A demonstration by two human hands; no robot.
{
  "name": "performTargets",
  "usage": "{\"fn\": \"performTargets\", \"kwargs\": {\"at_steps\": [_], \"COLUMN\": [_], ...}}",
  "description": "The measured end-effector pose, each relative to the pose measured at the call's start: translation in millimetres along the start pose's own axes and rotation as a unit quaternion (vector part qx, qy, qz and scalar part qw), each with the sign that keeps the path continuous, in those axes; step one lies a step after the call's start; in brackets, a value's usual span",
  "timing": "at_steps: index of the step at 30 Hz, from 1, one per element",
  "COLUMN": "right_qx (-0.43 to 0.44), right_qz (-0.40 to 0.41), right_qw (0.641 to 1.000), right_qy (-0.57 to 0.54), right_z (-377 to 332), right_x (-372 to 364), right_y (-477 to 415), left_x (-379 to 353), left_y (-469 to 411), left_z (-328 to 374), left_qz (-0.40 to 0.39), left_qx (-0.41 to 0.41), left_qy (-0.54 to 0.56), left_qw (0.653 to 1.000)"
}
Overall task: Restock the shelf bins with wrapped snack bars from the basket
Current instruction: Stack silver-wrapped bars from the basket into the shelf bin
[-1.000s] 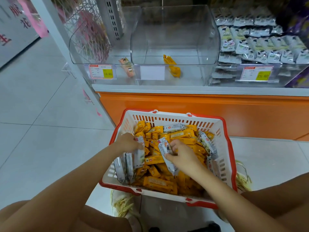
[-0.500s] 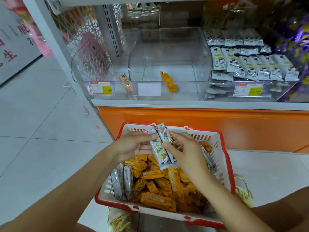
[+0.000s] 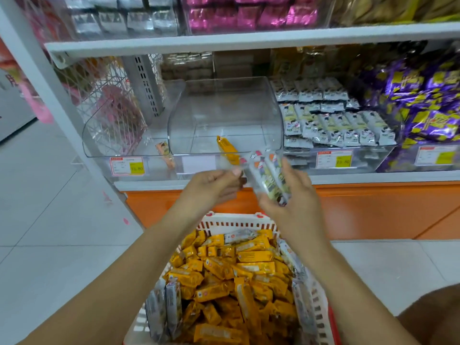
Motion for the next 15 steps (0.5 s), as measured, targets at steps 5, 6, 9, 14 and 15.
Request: {"fn": "performTargets", "kwargs": {"at_steps": [5, 6, 9, 14, 15], "right_qx": [-0.042, -0.058, -0.105, -0.184, -0.190], "right_qz": [0.091, 0.098, 0.097, 0.056, 0.043], "right_qw": [0.993, 0.990, 0.983, 0.973, 0.972], "right_qy": [0.066, 0.086, 0.115, 0.124, 0.134], "right_z": [7.0, 8.9, 28.4, 51.4, 53.6], "right_x": [75.9, 90.7, 122.2, 137.2, 135.4], "right_y": [-44.9, -55.2, -93.3, -137.8, -143.9], "left_x": [8.3, 7.3, 0.4, -4.4, -4.5], "left_y": [-20.3, -22.9, -28.7, -30.0, -30.6], "left_z": [14.3, 13.6, 12.6, 17.4, 17.7], "left_qz": [0.101, 0.099, 0.080, 0.090, 0.094], "left_qx": [-0.044, -0.033, -0.008, -0.023, -0.024], "left_qy": [-0.439, -0.501, -0.553, -0.540, -0.539], "left_qw": [0.892, 0.859, 0.830, 0.837, 0.836]}}
Point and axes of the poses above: each hand's wrist, its own y-axis away from the middle knuckle, its own x-axis out of the back of the hand, z = x × y, the point moved 2 cm from there along -y, towards the middle knuckle, and after that the axes turned 13 degrees about -z, right-handed, at the moved point
